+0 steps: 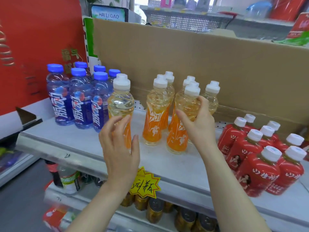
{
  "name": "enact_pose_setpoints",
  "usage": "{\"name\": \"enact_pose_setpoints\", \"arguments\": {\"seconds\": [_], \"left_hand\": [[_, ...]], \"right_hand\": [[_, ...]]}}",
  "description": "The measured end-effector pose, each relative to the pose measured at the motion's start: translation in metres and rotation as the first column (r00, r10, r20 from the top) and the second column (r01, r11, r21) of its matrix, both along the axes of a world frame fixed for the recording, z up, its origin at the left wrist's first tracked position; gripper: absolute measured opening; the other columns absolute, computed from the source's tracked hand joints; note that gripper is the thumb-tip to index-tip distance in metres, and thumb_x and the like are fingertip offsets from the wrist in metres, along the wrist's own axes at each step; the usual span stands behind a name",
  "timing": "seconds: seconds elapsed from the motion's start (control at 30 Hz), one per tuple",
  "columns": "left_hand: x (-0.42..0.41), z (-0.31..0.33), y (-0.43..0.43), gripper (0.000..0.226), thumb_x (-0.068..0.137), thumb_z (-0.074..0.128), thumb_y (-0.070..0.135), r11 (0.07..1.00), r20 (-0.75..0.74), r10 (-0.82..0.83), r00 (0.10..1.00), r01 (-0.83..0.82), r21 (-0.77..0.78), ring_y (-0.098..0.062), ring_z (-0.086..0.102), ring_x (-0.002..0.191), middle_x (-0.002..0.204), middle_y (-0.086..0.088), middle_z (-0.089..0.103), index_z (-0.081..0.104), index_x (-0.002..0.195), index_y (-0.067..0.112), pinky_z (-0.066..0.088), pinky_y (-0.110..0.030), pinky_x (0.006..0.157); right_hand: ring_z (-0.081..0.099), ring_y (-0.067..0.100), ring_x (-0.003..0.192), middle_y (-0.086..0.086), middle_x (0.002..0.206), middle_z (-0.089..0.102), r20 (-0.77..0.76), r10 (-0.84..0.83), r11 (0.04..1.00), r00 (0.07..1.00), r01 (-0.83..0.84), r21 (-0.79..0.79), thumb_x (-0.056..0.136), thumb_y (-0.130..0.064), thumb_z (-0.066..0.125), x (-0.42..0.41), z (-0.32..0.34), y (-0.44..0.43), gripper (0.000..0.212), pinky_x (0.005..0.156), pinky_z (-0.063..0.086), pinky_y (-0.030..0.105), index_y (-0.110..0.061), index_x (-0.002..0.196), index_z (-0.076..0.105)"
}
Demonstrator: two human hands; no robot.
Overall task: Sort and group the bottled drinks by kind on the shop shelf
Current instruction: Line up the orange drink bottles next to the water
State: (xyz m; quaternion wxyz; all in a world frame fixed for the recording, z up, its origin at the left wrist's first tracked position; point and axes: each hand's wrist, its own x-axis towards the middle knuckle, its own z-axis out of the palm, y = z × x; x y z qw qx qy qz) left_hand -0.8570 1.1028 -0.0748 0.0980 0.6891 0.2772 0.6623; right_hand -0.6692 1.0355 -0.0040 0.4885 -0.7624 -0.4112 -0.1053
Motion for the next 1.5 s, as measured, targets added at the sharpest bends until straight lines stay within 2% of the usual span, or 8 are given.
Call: {"name": "enact_pose_setpoints", "arguments": {"seconds": [0.17, 0.4, 0.53, 0.7, 0.83, 1.2, 1.33, 1.5], "left_hand": [[-0.015, -0.003, 0.038, 0.094, 0.085, 0.075, 0.025, 0.837, -0.07, -0.185, 0.98, 0.12, -0.534, -0.023, 0.04, 0.14, 0.154, -0.002, 0.037, 0.014, 0.156, 0.024, 0.037, -0.046, 0.112], [-0.019, -0.002, 0.043, 0.067, 0.087, 0.074, 0.028, 0.796, -0.143, -0.256, 0.956, 0.125, -0.593, -0.022, 0.058, 0.115, 0.124, 0.007, 0.061, 0.038, 0.143, 0.028, 0.038, -0.029, 0.088], [-0.009, -0.003, 0.02, 0.064, 0.085, 0.076, 0.033, 0.796, -0.123, -0.364, 0.923, 0.239, -0.557, -0.008, 0.058, 0.103, 0.113, 0.02, 0.059, 0.042, 0.139, 0.035, 0.044, -0.028, 0.086], [0.027, -0.002, -0.011, 0.066, 0.082, 0.075, 0.035, 0.779, -0.224, -0.484, 0.846, 0.299, -0.552, -0.02, 0.064, 0.105, 0.114, 0.011, 0.066, 0.04, 0.138, 0.032, 0.042, -0.025, 0.068], [0.039, 0.006, -0.016, 0.079, 0.081, 0.07, 0.056, 0.733, -0.287, -0.631, 0.721, 0.433, -0.524, -0.01, 0.049, 0.133, 0.147, 0.014, 0.048, 0.031, 0.147, 0.04, 0.045, -0.036, 0.105], [0.102, 0.066, 0.002, 0.075, 0.087, 0.073, 0.012, 0.961, -0.498, -0.161, 0.852, 0.251, 0.118, -0.027, 0.032, 0.146, 0.158, -0.011, 0.032, 0.036, 0.151, 0.009, 0.027, -0.029, 0.115], [0.113, 0.074, 0.01, 0.067, 0.087, 0.073, 0.011, 0.958, -0.528, -0.143, 0.837, 0.25, 0.138, -0.029, 0.036, 0.142, 0.156, -0.01, 0.036, 0.044, 0.147, 0.011, 0.047, -0.04, 0.103], [0.11, 0.073, 0.015, 0.054, 0.089, 0.071, 0.016, 0.945, -0.523, -0.169, 0.835, 0.288, 0.155, -0.029, 0.042, 0.138, 0.153, -0.01, 0.039, 0.054, 0.14, 0.011, 0.045, -0.041, 0.108]], "right_hand": [[0.052, 0.021, 0.132, -0.002, 0.147, 0.054, 0.003, -0.028, 1.0, 1.0, 0.028, 0.0, 0.09, -0.047, 0.071, -0.002, -0.002, 0.013, 0.072, 0.101, 0.04, 0.034, -0.023, 0.149, 0.035], [0.042, 0.019, 0.14, 0.003, 0.152, 0.044, 0.092, -0.108, 0.987, 0.99, 0.096, 0.125, 0.096, -0.047, 0.064, -0.021, -0.015, 0.001, 0.073, 0.114, 0.039, 0.043, -0.017, 0.154, 0.031], [0.052, 0.012, 0.122, -0.003, 0.131, 0.057, 0.164, 0.024, 0.981, 0.986, -0.054, 0.185, 0.096, -0.044, 0.062, -0.06, -0.021, -0.01, 0.053, 0.102, 0.046, 0.037, -0.018, 0.14, 0.05], [0.048, 0.009, 0.133, -0.008, 0.147, 0.049, 0.025, 0.155, 0.985, 0.988, -0.156, 0.078, 0.083, -0.051, 0.074, -0.077, -0.02, -0.01, 0.083, 0.107, 0.043, 0.029, -0.025, 0.151, 0.034], [0.047, 0.004, 0.134, -0.009, 0.15, 0.049, -0.036, 0.06, 0.991, 0.998, -0.055, 0.126, 0.086, -0.044, 0.077, -0.055, -0.016, -0.034, 0.082, 0.11, 0.042, 0.031, -0.025, 0.152, 0.033], [0.049, 0.011, 0.134, -0.017, 0.143, 0.047, -0.015, -0.124, 0.985, 0.992, 0.125, 0.121, 0.088, -0.04, 0.075, 0.011, -0.017, -0.082, 0.08, 0.11, 0.044, 0.037, -0.028, 0.154, 0.031], [0.049, 0.015, 0.136, -0.006, 0.148, 0.049, 0.019, -0.105, 0.99, 0.994, 0.102, 0.098, 0.09, -0.045, 0.072, 0.027, -0.018, -0.062, 0.08, 0.109, 0.046, 0.045, -0.025, 0.155, 0.03], [0.048, 0.016, 0.133, 0.001, 0.147, 0.048, 0.034, -0.082, 0.995, 0.996, 0.08, 0.054, 0.091, -0.041, 0.07, 0.039, -0.018, -0.045, 0.08, 0.108, 0.045, 0.04, -0.022, 0.156, 0.027]]}}
